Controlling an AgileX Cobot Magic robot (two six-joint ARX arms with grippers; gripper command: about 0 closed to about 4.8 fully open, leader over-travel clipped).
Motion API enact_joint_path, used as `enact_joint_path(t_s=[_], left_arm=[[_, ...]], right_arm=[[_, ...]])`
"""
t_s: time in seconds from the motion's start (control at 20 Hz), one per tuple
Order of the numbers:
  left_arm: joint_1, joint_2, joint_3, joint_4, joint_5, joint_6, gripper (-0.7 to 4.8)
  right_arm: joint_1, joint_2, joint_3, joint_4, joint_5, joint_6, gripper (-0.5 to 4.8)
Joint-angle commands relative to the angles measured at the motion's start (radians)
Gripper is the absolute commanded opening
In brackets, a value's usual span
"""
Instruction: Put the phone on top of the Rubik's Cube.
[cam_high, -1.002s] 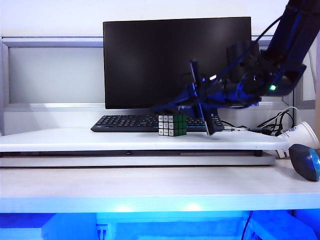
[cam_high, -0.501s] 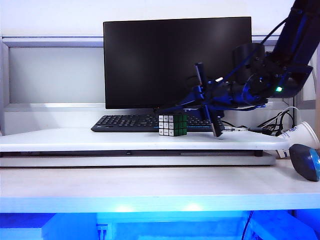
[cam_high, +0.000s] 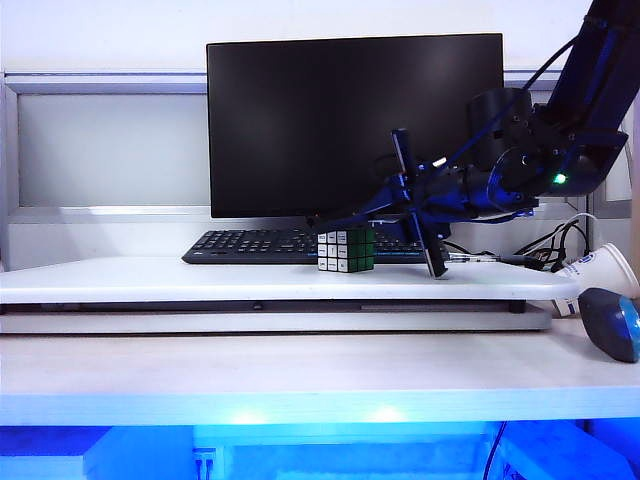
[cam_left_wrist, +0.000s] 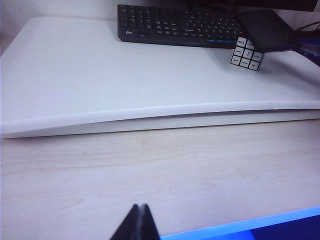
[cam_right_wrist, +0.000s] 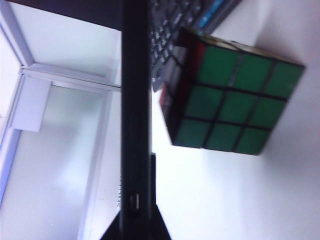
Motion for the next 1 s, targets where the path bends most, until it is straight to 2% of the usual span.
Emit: enact_joint_path(t_s=[0.05, 0.2, 0.3, 0.45, 0.55, 0.8, 0.85, 0.9, 1.0], left_arm=[[0.001, 0.001, 0.000, -0.007, 0.001, 0.002, -0.05], [0.001, 0.001, 0.000, -0.007, 0.001, 0.002, -0.05], [0.001, 0.001, 0.000, -0.007, 0.001, 0.002, -0.05], [0.001, 0.001, 0.000, -0.006, 0.001, 0.002, -0.05], [0.001, 0.001, 0.000, -0.007, 0.001, 0.002, -0.05], [0.001, 0.001, 0.000, -0.007, 0.001, 0.002, -0.05], [0.001, 0.001, 0.000, -0.007, 0.001, 0.002, -0.05], [0.001, 0.001, 0.000, -0.007, 0.001, 0.002, -0.05], [0.001, 0.001, 0.000, -0.007, 0.001, 0.002, -0.05]], right_arm=[[-0.001, -0.016, 0.007, 0.043, -0.005, -0.010, -0.05], [-0.001, -0.016, 0.007, 0.036, -0.007, 0.010, -0.04], [-0.001, -0.016, 0.007, 0.034, -0.006, 0.017, 0.44], [-0.001, -0.016, 0.007, 0.032, -0.007, 0.026, 0.83], [-0.001, -0.016, 0.007, 0.032, -0.007, 0.042, 1.54], [-0.001, -0.016, 0.007, 0.026, -0.023, 0.042, 1.71], [-0.001, -0.016, 0.007, 0.022, -0.029, 0.042, 2.34], [-0.001, -0.016, 0.007, 0.015, -0.031, 0.042, 2.59], [-0.001, -0.016, 0.007, -0.002, -0.036, 0.042, 2.62]])
